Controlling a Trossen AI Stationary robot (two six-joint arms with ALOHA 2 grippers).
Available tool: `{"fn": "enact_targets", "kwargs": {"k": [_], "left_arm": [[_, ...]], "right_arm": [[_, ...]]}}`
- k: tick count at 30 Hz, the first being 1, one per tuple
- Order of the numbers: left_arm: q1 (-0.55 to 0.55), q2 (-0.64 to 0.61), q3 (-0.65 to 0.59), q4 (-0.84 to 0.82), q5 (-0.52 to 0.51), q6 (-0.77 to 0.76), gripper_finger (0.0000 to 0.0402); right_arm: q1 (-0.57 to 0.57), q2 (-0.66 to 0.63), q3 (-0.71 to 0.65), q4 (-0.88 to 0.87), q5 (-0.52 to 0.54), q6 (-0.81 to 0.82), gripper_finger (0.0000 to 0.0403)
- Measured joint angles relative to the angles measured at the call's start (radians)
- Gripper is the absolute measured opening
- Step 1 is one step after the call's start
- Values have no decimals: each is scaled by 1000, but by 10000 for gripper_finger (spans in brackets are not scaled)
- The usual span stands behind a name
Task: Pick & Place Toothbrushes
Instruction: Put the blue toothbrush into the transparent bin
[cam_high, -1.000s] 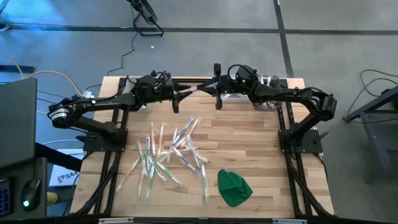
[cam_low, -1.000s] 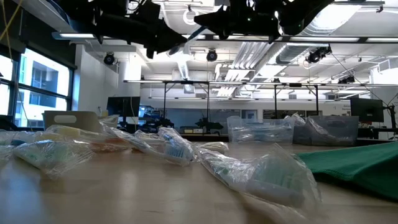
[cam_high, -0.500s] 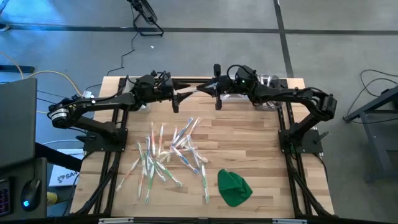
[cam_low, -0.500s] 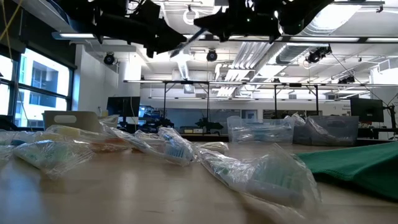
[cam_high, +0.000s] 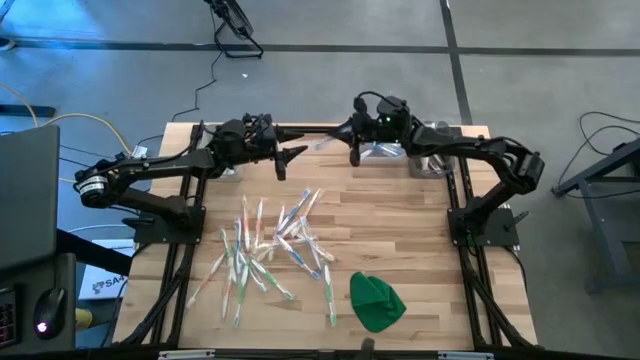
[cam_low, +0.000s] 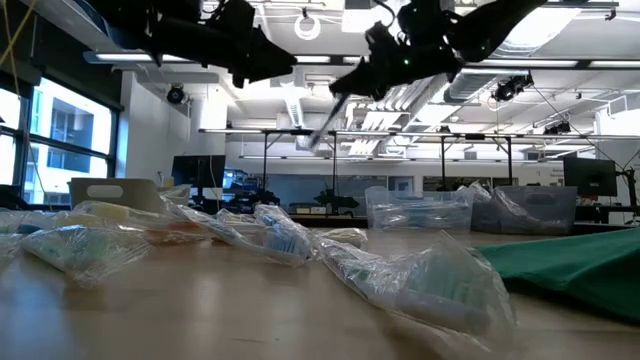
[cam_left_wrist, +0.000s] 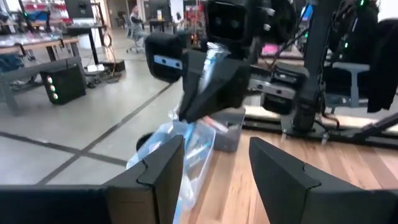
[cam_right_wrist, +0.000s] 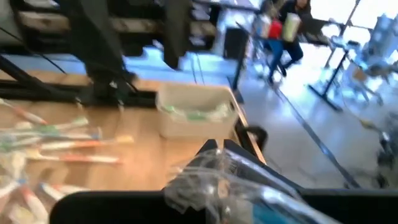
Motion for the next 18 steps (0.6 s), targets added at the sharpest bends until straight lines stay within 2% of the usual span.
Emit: {"fn": "enact_targets", "kwargs": {"k": [8, 14, 18], "left_arm": [[0, 0, 0, -63, -26, 4, 180], [-1, 0, 0, -65, -33, 5, 180], [-1, 0, 0, -65, -32, 5, 180]], "right_arm": [[-21, -75, -11, -119, 144, -21, 8], [-21, -184, -88, -121, 230, -29, 8], [-27, -267, -163, -106, 251, -22, 8]]}}
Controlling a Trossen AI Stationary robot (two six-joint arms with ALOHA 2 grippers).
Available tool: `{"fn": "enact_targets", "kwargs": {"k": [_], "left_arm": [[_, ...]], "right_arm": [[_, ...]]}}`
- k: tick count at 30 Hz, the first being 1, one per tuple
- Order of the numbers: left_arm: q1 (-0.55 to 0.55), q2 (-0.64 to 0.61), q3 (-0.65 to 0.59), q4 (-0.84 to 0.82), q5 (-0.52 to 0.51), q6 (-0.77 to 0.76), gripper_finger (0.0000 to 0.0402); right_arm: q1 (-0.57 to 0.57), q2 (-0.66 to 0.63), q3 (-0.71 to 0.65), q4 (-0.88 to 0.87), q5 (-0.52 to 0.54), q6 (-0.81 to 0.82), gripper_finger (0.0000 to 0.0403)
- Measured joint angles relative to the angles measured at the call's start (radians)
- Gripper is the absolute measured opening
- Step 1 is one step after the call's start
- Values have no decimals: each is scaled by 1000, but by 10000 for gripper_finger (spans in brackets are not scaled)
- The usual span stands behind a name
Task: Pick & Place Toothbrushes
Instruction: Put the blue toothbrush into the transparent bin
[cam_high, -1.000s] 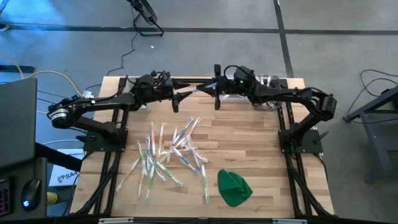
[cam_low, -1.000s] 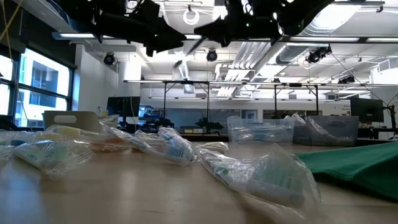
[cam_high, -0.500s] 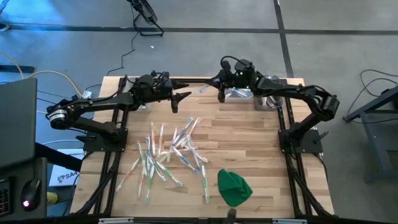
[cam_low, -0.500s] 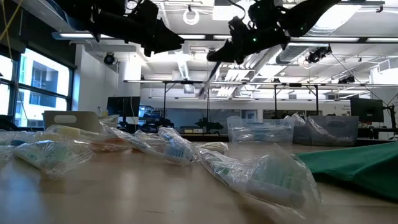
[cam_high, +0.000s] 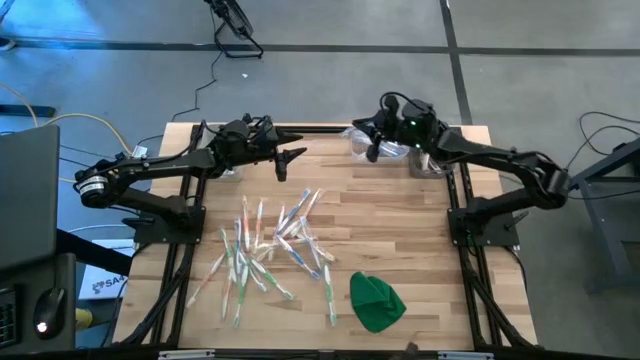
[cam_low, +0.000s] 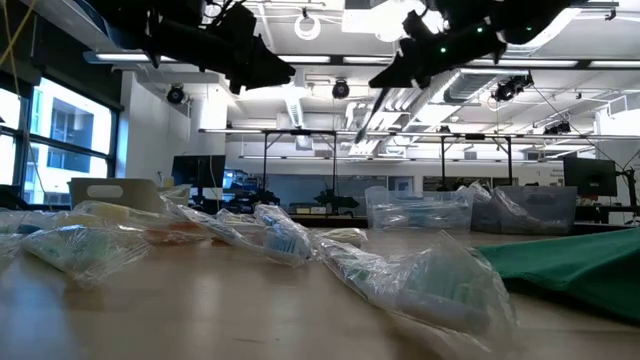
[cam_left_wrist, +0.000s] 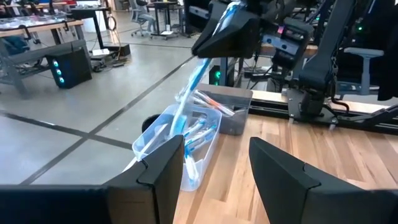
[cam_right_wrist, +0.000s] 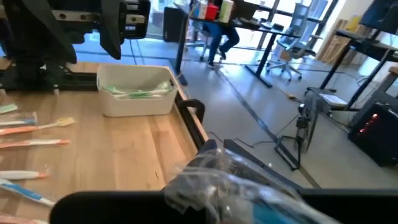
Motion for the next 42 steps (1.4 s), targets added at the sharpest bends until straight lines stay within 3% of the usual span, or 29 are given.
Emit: {"fn": "enact_targets", "kwargs": {"k": [9, 42], "left_arm": [[0, 0, 0, 0, 0, 0, 180], [0, 1, -1, 0, -8, -27, 180]], "right_arm": [[-16, -97, -130, 49, 60, 60, 8], [-132, -96, -321, 128, 47, 265, 8]]}}
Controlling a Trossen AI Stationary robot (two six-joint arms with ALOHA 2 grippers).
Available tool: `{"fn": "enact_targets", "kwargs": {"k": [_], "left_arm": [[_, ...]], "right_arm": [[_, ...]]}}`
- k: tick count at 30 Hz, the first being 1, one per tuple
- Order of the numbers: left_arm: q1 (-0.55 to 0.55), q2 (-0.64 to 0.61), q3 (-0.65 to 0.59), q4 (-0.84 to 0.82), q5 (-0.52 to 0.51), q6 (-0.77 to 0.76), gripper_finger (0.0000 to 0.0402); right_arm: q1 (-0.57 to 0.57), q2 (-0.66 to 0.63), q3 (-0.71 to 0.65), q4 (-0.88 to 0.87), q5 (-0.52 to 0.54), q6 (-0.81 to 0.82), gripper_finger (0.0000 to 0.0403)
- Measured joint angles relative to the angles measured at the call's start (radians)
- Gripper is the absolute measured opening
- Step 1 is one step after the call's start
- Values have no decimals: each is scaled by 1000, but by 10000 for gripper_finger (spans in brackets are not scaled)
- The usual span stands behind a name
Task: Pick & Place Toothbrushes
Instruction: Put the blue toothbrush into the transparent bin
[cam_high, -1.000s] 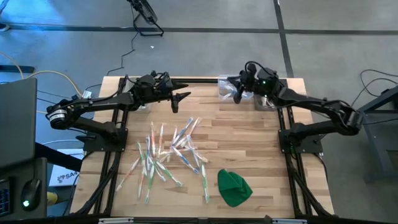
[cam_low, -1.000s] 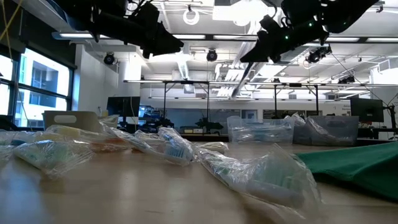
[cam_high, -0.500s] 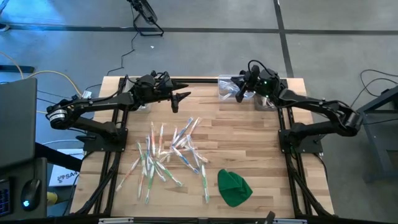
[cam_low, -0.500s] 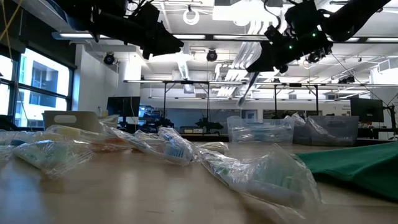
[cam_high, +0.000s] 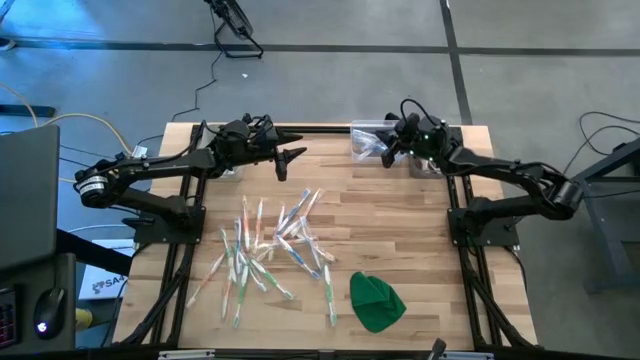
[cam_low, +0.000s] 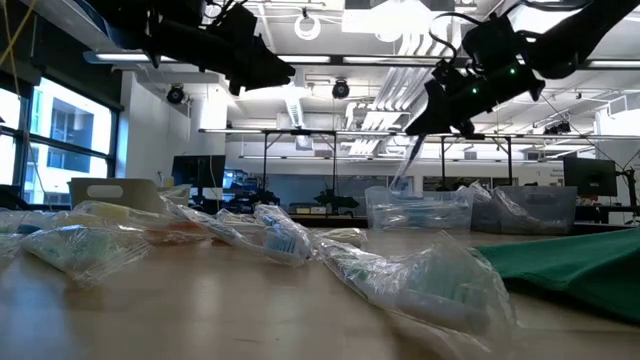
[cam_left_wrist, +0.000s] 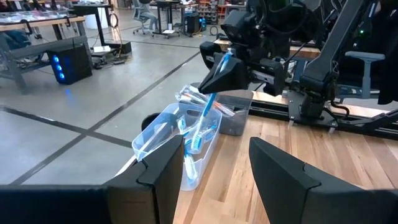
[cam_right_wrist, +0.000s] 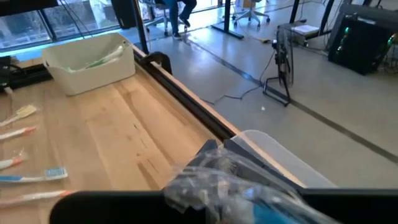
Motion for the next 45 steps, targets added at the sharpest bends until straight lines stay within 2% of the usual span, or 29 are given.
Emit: {"fn": "enact_targets", "kwargs": {"k": [30, 40, 45], "left_arm": [[0, 0, -1, 0, -2, -25, 180], [0, 0, -1, 0, -4, -22, 180], [0, 0, -1, 0, -5, -22, 180]], "right_arm": [[1, 3, -9, 62, 2, 42, 8], [-5, 129, -7, 94, 26, 19, 8], [-5, 217, -8, 178, -48, 53, 8]]}}
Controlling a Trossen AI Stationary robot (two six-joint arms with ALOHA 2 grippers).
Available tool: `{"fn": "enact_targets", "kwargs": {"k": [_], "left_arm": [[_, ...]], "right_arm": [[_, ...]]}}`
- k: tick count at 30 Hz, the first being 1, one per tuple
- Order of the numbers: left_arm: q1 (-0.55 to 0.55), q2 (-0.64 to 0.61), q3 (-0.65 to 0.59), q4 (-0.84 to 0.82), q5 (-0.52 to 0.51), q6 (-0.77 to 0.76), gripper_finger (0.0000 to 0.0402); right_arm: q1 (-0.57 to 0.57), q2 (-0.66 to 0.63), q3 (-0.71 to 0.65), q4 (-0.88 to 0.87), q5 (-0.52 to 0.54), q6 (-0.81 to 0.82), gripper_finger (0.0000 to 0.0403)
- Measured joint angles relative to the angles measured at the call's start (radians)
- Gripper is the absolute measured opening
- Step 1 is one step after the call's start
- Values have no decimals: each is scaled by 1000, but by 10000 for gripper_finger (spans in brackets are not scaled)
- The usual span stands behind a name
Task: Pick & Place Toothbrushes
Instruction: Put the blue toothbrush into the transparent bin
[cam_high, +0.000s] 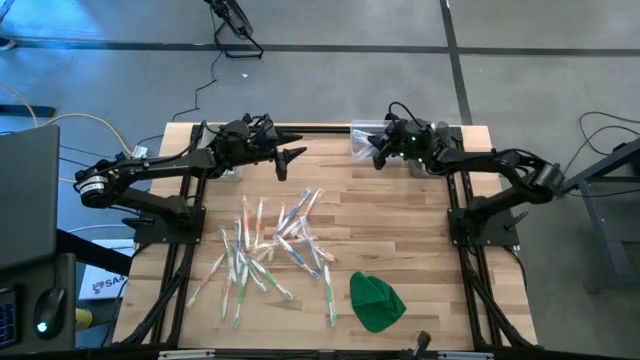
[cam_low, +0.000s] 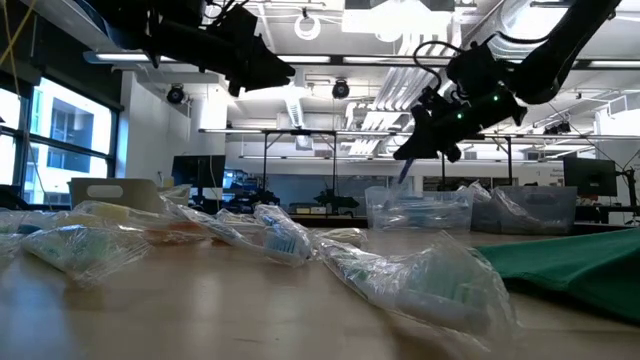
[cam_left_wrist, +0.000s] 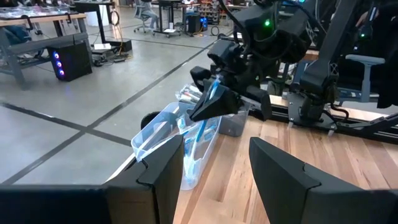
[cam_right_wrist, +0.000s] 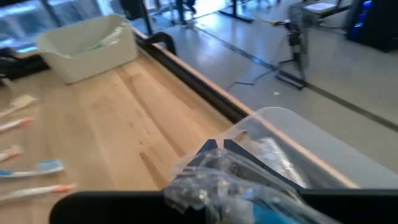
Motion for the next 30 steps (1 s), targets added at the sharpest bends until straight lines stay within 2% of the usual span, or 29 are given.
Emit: {"fn": "enact_targets", "kwargs": {"k": [12, 18, 25, 30], "left_arm": [[0, 0, 0, 0, -31, 0, 180], [0, 0, 0, 0, -33, 0, 180], [0, 0, 0, 0, -33, 0, 180], [0, 0, 0, 0, -33, 0, 180]], "right_arm": [[-9, 15, 0, 6, 0, 18, 19], [-13, 15, 0, -16, 82, 13, 18], [-34, 15, 0, -26, 5, 20, 15], [-34, 15, 0, -19, 7, 11, 40]]}}
